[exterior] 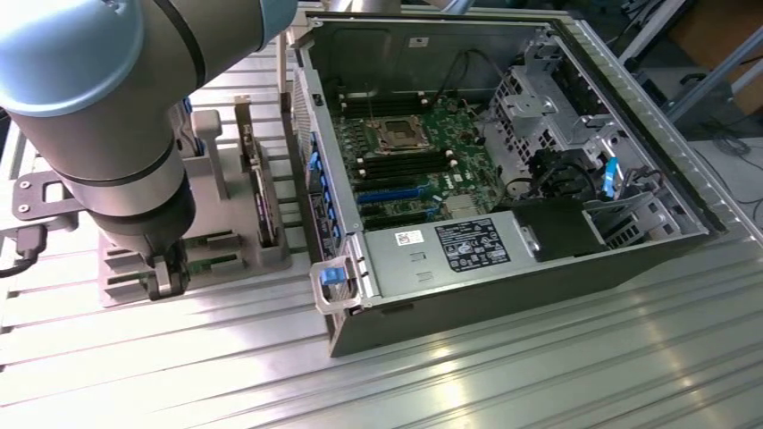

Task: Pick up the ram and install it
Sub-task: 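Pick up the ram and move it above insertion slot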

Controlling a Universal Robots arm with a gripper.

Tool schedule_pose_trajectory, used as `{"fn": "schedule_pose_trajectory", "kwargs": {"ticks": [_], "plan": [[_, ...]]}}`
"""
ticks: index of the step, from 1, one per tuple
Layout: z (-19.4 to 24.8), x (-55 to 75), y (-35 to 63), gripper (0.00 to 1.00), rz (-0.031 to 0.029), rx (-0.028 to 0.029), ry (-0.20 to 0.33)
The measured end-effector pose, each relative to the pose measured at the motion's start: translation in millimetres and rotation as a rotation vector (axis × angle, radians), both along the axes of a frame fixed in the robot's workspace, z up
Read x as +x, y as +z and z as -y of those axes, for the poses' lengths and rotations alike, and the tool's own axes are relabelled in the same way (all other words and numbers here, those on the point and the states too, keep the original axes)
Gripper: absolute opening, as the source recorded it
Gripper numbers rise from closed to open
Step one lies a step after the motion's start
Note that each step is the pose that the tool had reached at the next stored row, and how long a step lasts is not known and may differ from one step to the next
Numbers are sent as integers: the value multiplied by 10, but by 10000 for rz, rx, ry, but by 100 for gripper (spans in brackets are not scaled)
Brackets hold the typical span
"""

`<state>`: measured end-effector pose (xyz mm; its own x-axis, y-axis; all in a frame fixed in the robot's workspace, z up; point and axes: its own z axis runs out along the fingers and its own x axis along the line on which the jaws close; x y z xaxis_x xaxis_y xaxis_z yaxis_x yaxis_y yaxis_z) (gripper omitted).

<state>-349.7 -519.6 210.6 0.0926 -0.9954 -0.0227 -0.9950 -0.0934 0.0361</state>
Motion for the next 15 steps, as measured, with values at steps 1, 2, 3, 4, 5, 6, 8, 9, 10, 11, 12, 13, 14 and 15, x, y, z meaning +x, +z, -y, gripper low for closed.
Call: {"fn": "schedule_pose_trajectory", "kwargs": {"ticks": [1, 2, 3, 4, 5, 6, 8, 9, 10, 11, 12, 13, 14, 15], "plan": [[-2, -1, -1, 30, -1, -1, -1], [-2, -2, -2, 30, -1, -1, -1], [-2, -2, -2, 30, -1, -1, -1], [-2, -2, -2, 30, 0, 0, -1], [-2, -1, -2, 30, 0, 0, -1], [-2, -1, -2, 29, 0, 0, -1], [-2, -2, -2, 16, -1, 0, -2], [-2, -2, -3, 12, 0, 0, -1], [-2, -2, -2, 12, 0, 0, -2], [-2, -2, -3, 12, 0, 0, -2], [-2, -1, -2, 12, 0, 0, -1], [-2, -2, -2, 12, 0, 0, -2], [-2, -1, -2, 12, 0, 0, -1], [-2, -1, -2, 12, 0, 0, -1]]}}
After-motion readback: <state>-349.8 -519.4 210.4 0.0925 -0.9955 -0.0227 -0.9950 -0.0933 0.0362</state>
